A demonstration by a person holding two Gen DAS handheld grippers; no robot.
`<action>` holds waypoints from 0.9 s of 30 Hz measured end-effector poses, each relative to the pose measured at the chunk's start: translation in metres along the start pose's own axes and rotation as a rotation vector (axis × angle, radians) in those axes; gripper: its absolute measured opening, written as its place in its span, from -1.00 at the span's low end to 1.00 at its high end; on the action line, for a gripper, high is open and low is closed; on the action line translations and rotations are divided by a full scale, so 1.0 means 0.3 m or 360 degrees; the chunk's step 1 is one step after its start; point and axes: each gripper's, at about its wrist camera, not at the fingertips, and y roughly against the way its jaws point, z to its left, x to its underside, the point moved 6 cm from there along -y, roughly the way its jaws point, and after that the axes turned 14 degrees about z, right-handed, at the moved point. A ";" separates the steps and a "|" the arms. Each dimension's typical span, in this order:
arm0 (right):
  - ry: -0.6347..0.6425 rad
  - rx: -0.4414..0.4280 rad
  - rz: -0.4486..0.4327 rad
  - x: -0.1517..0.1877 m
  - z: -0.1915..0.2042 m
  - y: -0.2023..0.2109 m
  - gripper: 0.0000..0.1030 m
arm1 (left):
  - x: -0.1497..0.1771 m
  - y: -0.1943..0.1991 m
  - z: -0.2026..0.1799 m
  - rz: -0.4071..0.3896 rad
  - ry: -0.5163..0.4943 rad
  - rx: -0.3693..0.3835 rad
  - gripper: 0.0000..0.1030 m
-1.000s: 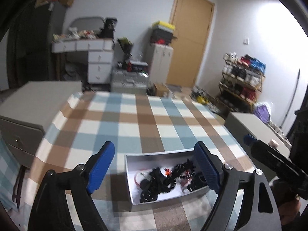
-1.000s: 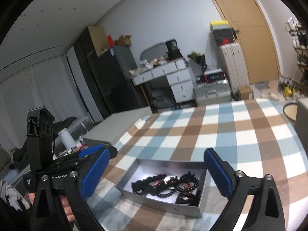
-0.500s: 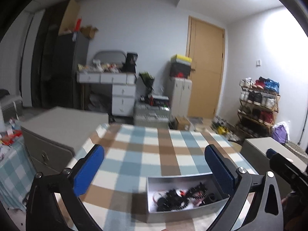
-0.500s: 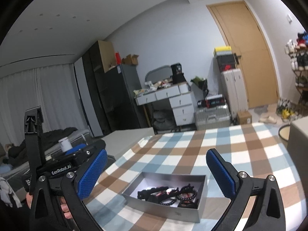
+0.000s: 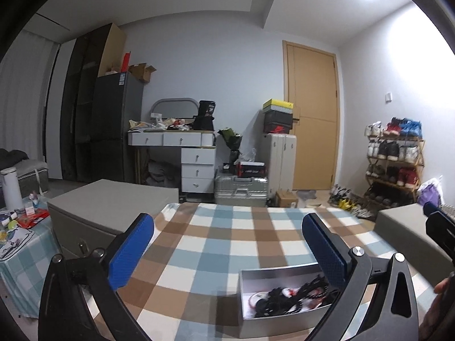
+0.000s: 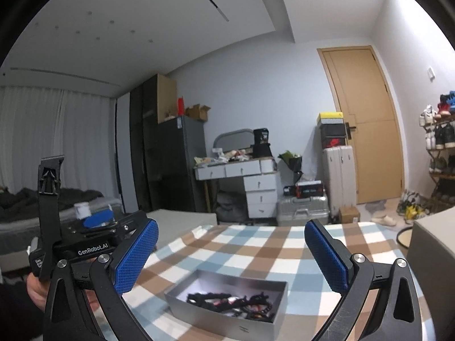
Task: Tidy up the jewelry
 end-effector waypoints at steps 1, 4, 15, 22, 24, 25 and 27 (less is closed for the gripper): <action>0.0006 0.0018 0.0011 0.010 -0.004 -0.008 1.00 | 0.009 -0.009 0.004 0.0006 0.0002 -0.0002 0.98; 0.0033 0.0067 0.0059 0.048 -0.013 -0.044 1.00 | 0.043 -0.044 0.018 0.0051 0.0017 -0.0016 0.98; 0.0090 0.0172 0.0217 0.153 -0.039 -0.134 1.00 | 0.134 -0.098 0.006 0.0173 0.0012 -0.0011 0.97; 0.0111 0.0187 0.0360 0.196 -0.044 -0.185 1.00 | 0.139 -0.107 -0.022 0.0221 -0.0046 -0.0013 0.98; 0.0110 0.0195 0.0406 0.202 -0.045 -0.203 1.00 | 0.138 -0.099 -0.038 0.0216 -0.0080 -0.0016 0.98; 0.0114 0.0196 0.0426 0.204 -0.044 -0.210 1.00 | 0.137 -0.101 -0.045 0.0224 -0.0091 0.0013 0.98; 0.0124 0.0194 0.0441 0.207 -0.038 -0.217 1.00 | 0.135 -0.100 -0.043 0.0224 -0.0087 0.0014 0.98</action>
